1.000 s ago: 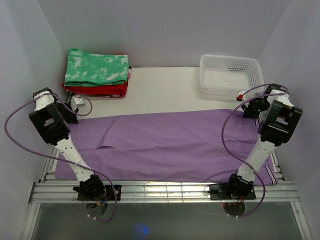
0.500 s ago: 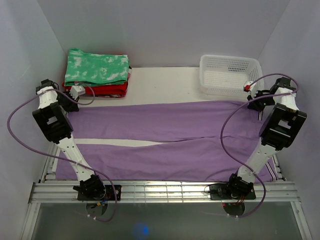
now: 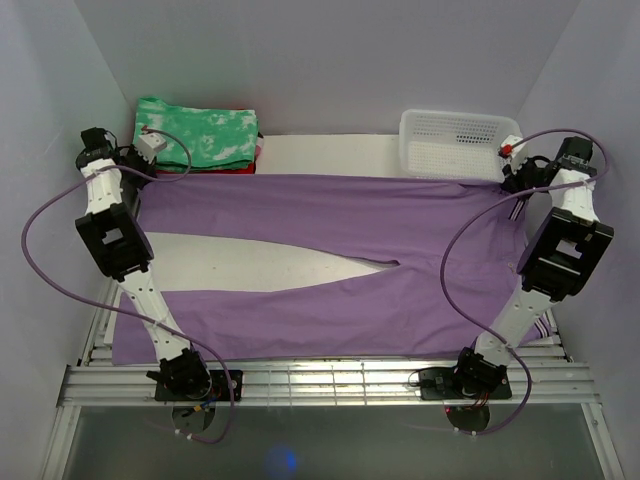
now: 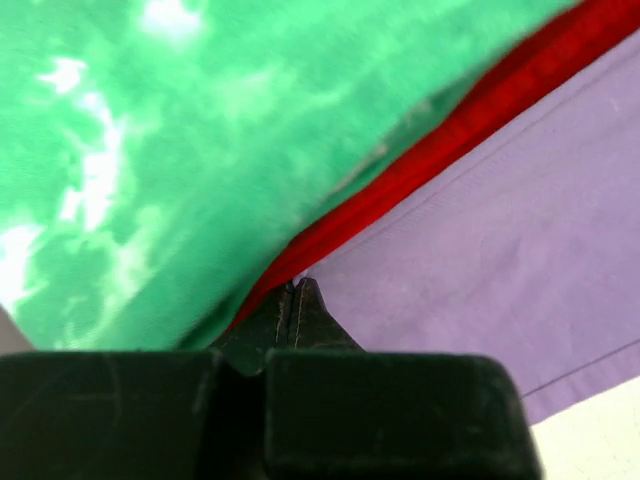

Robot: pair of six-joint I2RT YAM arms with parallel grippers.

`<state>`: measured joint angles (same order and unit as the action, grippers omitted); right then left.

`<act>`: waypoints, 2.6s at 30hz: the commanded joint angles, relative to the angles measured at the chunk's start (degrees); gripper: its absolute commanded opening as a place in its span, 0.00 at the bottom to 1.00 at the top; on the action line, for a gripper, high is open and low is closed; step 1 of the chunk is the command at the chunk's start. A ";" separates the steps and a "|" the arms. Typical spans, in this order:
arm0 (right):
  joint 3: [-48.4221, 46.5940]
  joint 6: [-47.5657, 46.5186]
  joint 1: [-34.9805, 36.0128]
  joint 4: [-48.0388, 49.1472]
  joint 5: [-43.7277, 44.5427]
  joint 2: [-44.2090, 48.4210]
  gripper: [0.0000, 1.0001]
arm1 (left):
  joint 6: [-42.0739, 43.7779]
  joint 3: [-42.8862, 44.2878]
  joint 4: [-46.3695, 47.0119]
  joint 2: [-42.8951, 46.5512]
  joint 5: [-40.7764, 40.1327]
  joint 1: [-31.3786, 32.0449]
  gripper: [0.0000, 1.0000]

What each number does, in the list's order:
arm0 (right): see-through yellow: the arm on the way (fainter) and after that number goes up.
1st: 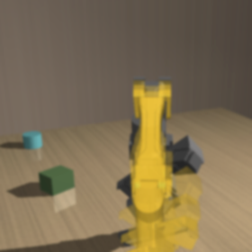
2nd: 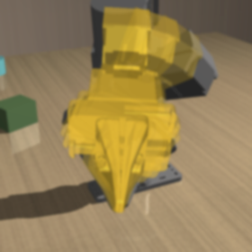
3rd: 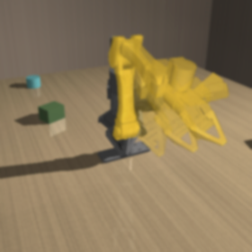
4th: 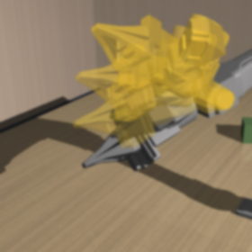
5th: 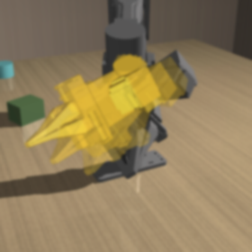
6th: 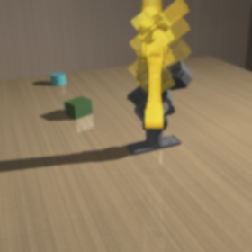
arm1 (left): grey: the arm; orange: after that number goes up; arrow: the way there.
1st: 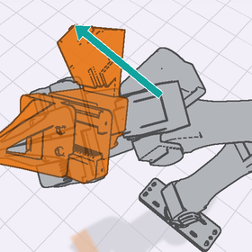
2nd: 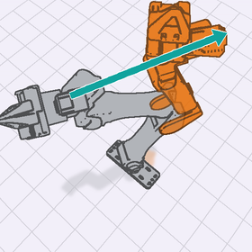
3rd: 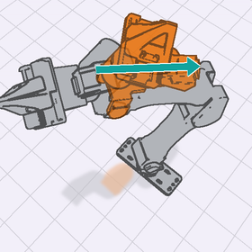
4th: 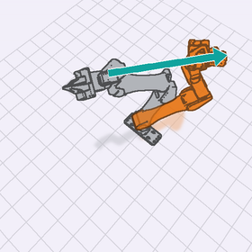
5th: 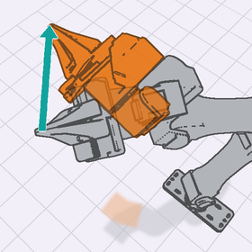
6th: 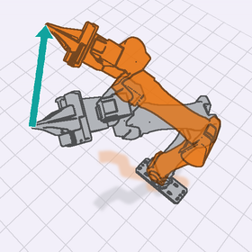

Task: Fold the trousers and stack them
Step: Fold the trousers

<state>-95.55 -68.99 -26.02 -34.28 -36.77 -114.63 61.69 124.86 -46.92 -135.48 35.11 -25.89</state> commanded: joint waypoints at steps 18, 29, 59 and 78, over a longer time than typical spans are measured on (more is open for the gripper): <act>10.81 -21.34 -9.48 0.81 -4.80 19.26 0.08 | 14.85 -39.31 2.20 35.71 5.66 -11.19 0.00; 20.56 -46.38 -21.87 -18.96 -5.95 26.03 0.08 | 36.11 -59.63 -17.21 54.61 6.55 -25.51 0.00; 48.44 -62.50 -30.32 -9.40 12.78 27.44 0.08 | 54.52 -87.61 -2.99 53.84 -19.30 -40.58 0.00; 39.04 -37.28 -16.61 -10.90 16.47 20.85 0.08 | 16.37 -49.36 -12.07 20.44 -21.05 -17.62 0.00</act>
<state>-53.49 -110.28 -43.79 -50.00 -22.26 -92.42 83.35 74.19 -72.38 -111.85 14.02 -45.60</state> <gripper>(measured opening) 0.080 0.013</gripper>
